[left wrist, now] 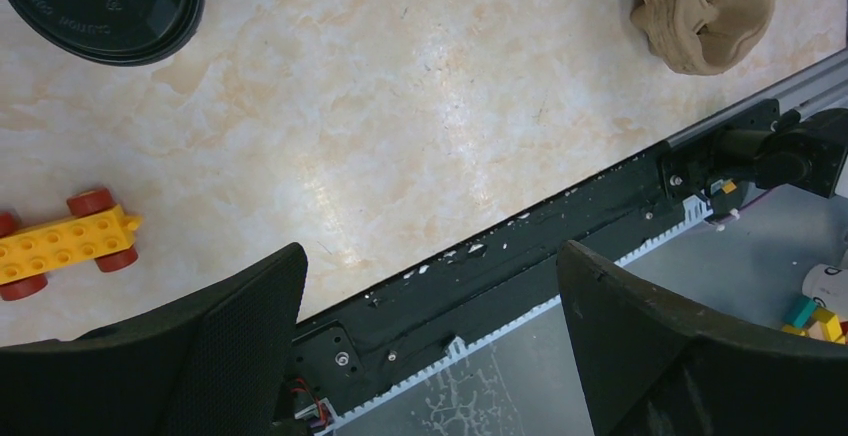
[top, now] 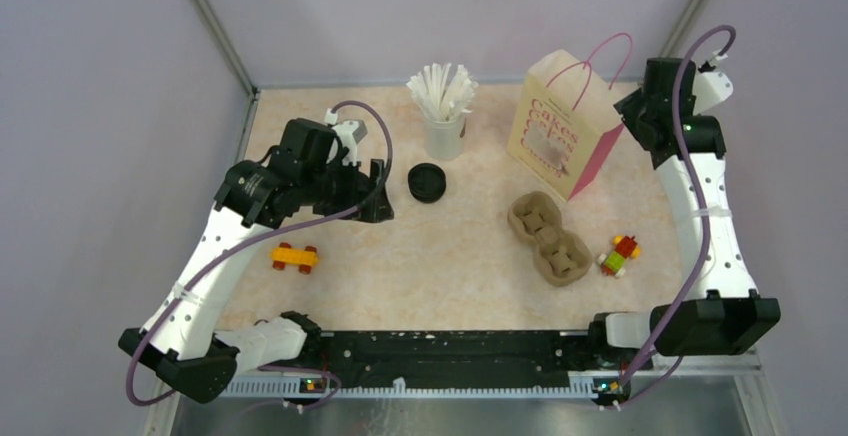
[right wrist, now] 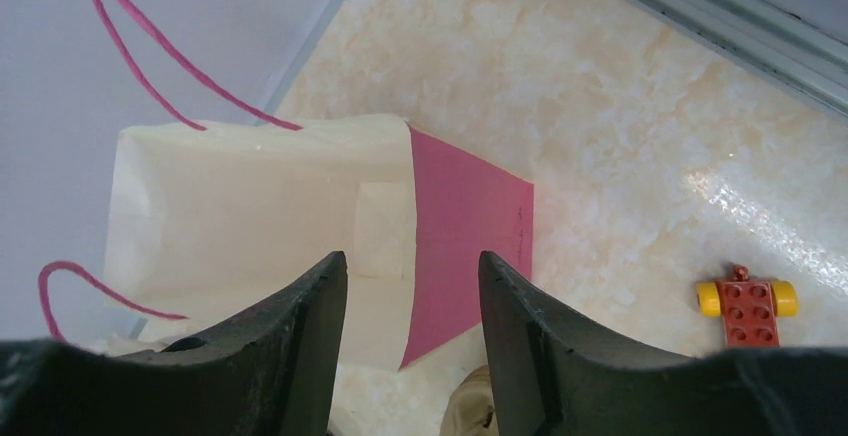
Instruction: Pack the takeout coffee
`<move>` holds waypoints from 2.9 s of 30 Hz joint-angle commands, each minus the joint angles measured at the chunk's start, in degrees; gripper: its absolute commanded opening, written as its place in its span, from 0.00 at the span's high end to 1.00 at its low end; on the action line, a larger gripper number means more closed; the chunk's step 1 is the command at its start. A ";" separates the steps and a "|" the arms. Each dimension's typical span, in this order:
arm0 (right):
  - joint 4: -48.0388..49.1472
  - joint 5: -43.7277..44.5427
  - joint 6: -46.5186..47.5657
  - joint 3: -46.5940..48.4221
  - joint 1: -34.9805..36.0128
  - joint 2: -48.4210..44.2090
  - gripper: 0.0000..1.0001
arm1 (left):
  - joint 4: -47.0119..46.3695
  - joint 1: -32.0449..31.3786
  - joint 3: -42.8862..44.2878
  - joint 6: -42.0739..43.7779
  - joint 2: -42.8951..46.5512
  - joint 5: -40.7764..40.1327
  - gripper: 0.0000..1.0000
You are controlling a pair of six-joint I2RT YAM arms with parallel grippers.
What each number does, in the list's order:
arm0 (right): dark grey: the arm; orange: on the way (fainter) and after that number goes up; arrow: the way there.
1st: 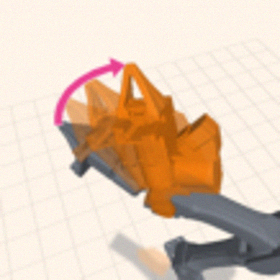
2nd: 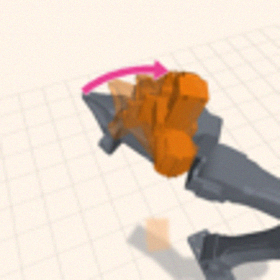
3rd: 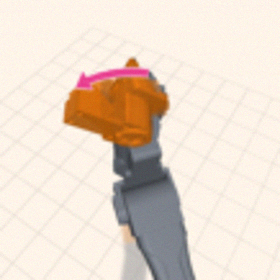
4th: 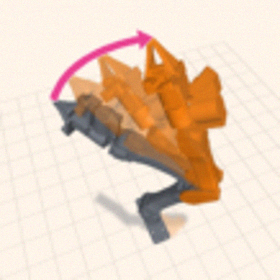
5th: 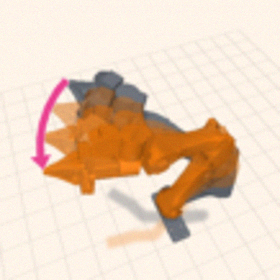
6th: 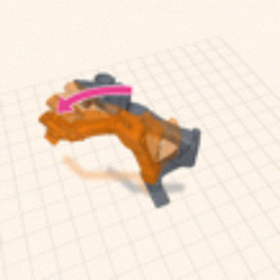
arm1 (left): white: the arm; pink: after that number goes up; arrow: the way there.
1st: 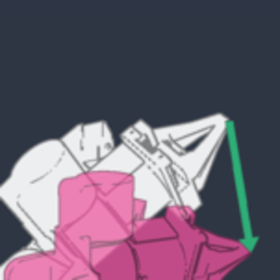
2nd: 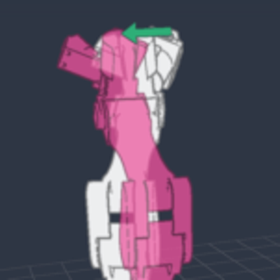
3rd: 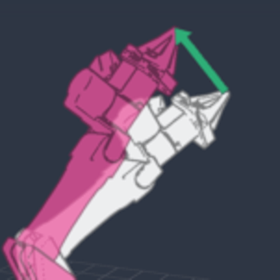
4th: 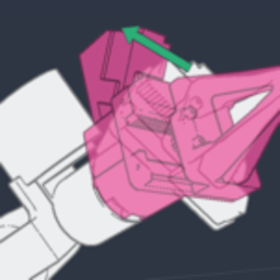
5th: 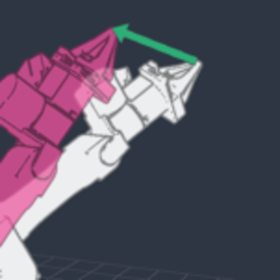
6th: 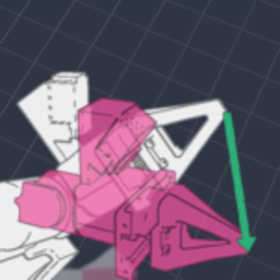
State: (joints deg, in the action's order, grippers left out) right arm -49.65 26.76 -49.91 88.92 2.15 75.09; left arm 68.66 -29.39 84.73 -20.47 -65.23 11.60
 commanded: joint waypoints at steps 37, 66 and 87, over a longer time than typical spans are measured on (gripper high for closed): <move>-0.53 -12.62 18.90 17.20 -4.79 9.71 1.00 | 1.78 -0.23 3.60 -1.80 -2.90 -14.71 0.01; -5.06 -51.27 10.09 12.38 6.79 -11.15 1.00 | 8.12 0.51 23.09 -4.83 -8.16 -10.84 0.08; 2.19 -39.76 7.54 -3.69 33.86 -3.27 0.97 | 9.20 0.71 20.80 -2.74 -4.61 -21.55 0.06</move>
State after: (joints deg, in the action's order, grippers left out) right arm -47.20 -15.33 -48.34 83.99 35.57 69.56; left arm 78.24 -28.93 105.23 -23.88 -70.24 -8.93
